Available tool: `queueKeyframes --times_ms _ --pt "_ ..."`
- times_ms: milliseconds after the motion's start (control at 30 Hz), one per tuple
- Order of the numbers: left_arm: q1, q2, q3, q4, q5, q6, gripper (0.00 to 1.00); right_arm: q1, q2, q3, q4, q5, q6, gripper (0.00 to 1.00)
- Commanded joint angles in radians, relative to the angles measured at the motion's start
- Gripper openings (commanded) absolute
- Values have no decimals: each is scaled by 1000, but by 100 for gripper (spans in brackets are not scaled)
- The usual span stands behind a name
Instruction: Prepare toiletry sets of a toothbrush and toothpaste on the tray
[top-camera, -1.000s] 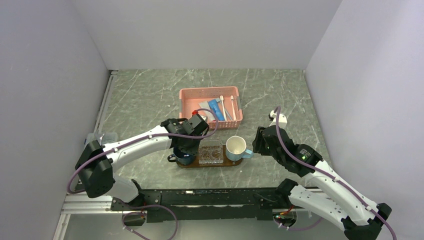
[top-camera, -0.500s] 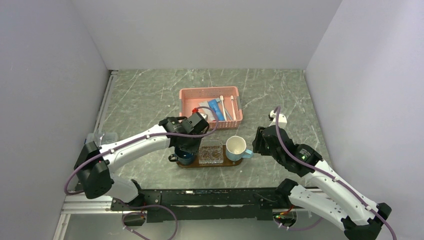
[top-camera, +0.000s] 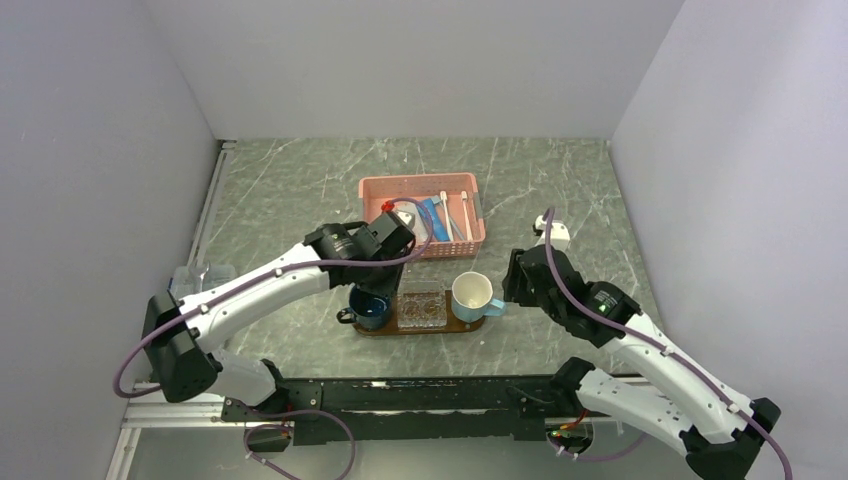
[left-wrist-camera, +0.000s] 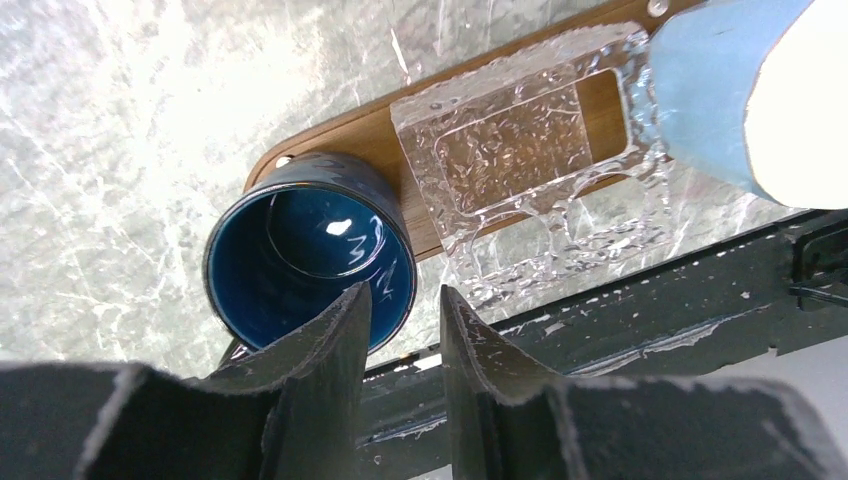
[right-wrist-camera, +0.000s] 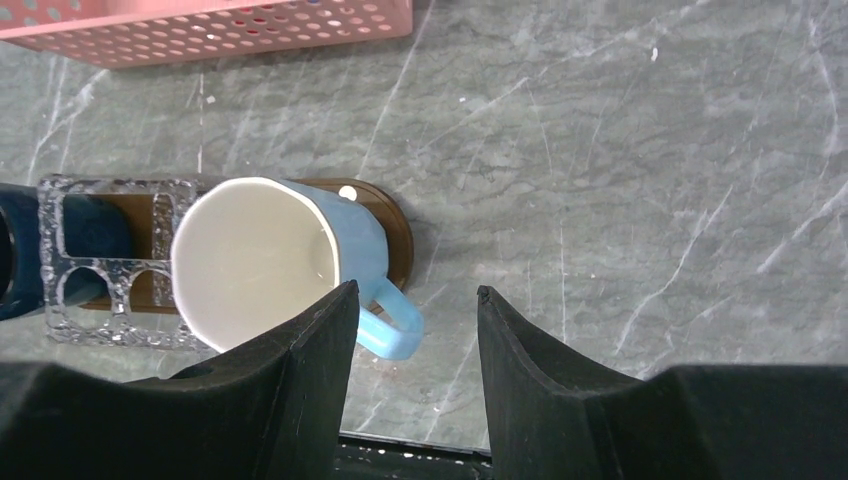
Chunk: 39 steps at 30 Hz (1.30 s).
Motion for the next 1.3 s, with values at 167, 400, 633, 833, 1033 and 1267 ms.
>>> queueKeyframes --times_ms 167,400,633,833,1033,1267 --pt "-6 -134 105 -48 -118 75 42 3 89 166 43 16 -69 50" --pt "-6 -240 53 4 -167 127 52 3 213 273 79 17 -127 50" --pt "-5 -365 -21 66 -230 190 58 2 372 389 121 20 -182 51" --pt "-4 -488 -69 107 -258 254 66 0 527 511 151 16 -222 52" --pt "-4 -628 -154 157 -268 307 75 -25 694 633 183 -38 -255 55" --pt "-4 -722 -199 147 -251 332 96 -69 912 808 171 -114 -291 56"
